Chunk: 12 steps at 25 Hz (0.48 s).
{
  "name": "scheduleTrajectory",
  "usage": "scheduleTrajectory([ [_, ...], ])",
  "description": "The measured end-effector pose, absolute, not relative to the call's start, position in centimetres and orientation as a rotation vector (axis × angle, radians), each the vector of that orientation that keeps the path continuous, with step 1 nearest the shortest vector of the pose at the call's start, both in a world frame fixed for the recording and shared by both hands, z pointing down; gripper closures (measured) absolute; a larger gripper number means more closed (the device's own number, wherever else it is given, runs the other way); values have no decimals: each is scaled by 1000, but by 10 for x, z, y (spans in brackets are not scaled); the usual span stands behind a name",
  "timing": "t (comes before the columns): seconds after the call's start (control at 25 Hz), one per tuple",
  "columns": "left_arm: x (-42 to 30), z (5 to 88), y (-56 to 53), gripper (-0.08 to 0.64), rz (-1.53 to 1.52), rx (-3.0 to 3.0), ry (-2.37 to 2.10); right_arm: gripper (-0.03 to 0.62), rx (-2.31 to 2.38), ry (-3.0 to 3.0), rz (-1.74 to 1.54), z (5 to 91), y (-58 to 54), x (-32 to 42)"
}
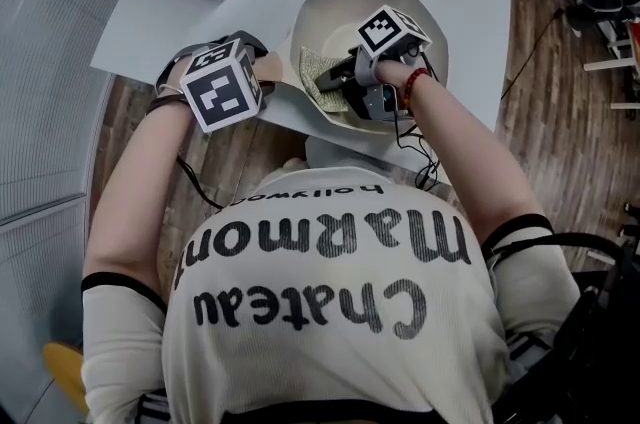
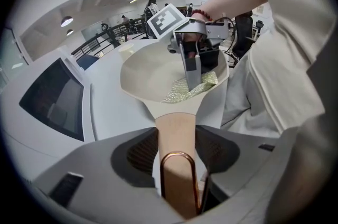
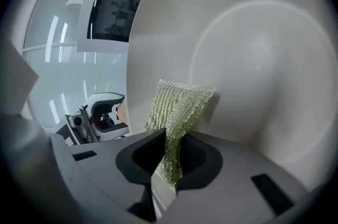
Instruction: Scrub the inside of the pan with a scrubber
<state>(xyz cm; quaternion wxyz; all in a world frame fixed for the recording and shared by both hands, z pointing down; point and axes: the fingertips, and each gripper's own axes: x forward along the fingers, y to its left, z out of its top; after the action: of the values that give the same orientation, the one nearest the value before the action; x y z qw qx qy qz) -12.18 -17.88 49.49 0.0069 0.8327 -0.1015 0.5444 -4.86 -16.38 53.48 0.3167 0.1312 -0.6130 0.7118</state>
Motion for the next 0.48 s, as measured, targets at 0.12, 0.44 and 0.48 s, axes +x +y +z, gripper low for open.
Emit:
scheduleTrajectory([
  [0.12,-124,497,-185,348,1683,2593,-338,538,339,-1555,1861,539,-160,-44],
  [0.44,-119,488,-176,348,1634,2571,-424,538,310,-1500,1728,532,-136,-23],
  [0.48,-117,486,-176,348,1632,2569,-434,538,302,-1502,1713,530,-134,-20],
])
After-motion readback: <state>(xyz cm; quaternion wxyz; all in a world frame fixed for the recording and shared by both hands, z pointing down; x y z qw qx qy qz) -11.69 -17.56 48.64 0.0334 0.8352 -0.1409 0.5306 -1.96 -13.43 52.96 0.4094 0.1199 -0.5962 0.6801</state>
